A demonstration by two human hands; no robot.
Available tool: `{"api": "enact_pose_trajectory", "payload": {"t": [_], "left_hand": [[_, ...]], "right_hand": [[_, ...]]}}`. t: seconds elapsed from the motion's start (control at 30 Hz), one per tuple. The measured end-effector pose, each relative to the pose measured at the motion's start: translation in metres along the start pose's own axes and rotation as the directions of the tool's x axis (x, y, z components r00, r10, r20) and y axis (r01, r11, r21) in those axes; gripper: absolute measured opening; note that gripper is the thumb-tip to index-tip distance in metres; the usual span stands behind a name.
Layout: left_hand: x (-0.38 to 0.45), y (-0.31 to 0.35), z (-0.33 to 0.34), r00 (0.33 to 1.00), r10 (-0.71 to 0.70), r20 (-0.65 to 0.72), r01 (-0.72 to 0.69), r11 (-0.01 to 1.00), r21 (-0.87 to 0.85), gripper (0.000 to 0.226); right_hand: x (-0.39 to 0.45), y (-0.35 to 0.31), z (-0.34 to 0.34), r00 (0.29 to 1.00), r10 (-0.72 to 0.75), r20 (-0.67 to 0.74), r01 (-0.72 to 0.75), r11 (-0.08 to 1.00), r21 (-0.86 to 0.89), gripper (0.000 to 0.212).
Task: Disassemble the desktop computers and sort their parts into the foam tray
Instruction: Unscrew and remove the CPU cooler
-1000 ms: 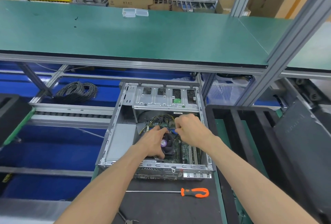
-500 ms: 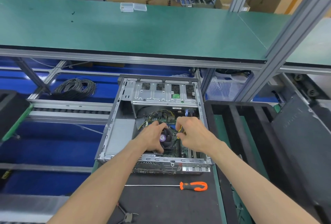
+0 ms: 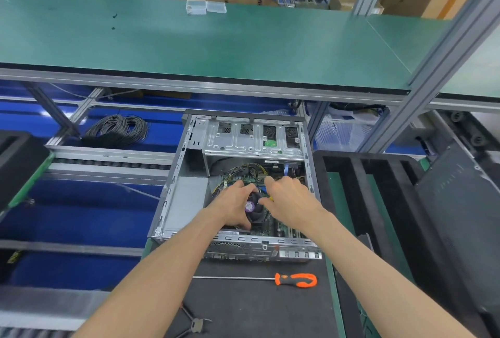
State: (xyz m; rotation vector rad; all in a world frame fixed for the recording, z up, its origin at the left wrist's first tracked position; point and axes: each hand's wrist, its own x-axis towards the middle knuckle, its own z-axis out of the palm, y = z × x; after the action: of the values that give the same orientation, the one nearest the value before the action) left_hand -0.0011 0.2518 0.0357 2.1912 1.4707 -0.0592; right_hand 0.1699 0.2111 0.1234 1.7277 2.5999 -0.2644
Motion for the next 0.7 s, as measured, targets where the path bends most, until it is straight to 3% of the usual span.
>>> {"api": "enact_pose_trajectory", "payload": {"t": [0.13,0.3,0.37,0.43,0.53,0.63,0.7], "left_hand": [[-0.001,0.002,-0.001,1.0,-0.004,0.005,0.004,1.0,0.0,0.096],[-0.003,0.003,-0.003,1.0,0.009,-0.009,-0.009,1.0,-0.005,0.097],[-0.003,0.003,-0.003,1.0,0.013,-0.01,-0.013,1.0,-0.008,0.088],[-0.004,0.003,-0.003,1.0,0.008,-0.007,-0.008,1.0,-0.008,0.081],[-0.003,0.004,-0.003,1.0,0.0,-0.009,-0.001,1.0,-0.005,0.086],[-0.004,0.004,-0.004,1.0,-0.004,-0.009,0.004,1.0,-0.004,0.087],[-0.004,0.005,-0.005,1.0,-0.003,-0.006,0.003,1.0,-0.011,0.085]], "right_hand": [[0.004,-0.008,0.0,0.999,0.018,0.031,-0.018,1.0,-0.013,0.032],[0.002,-0.002,-0.014,0.988,-0.118,0.103,0.119,0.993,-0.007,0.008],[0.002,-0.002,-0.021,0.969,-0.205,0.136,0.207,0.978,-0.001,0.03],[0.002,-0.005,-0.025,0.946,-0.259,0.193,0.268,0.963,-0.024,0.038],[0.004,-0.005,-0.024,0.966,-0.173,0.19,0.184,0.982,-0.038,0.015],[0.007,0.002,-0.023,0.983,-0.015,0.181,0.029,0.996,-0.08,0.029],[0.006,0.0,-0.022,0.973,-0.046,0.224,0.071,0.992,-0.103,0.025]]}}
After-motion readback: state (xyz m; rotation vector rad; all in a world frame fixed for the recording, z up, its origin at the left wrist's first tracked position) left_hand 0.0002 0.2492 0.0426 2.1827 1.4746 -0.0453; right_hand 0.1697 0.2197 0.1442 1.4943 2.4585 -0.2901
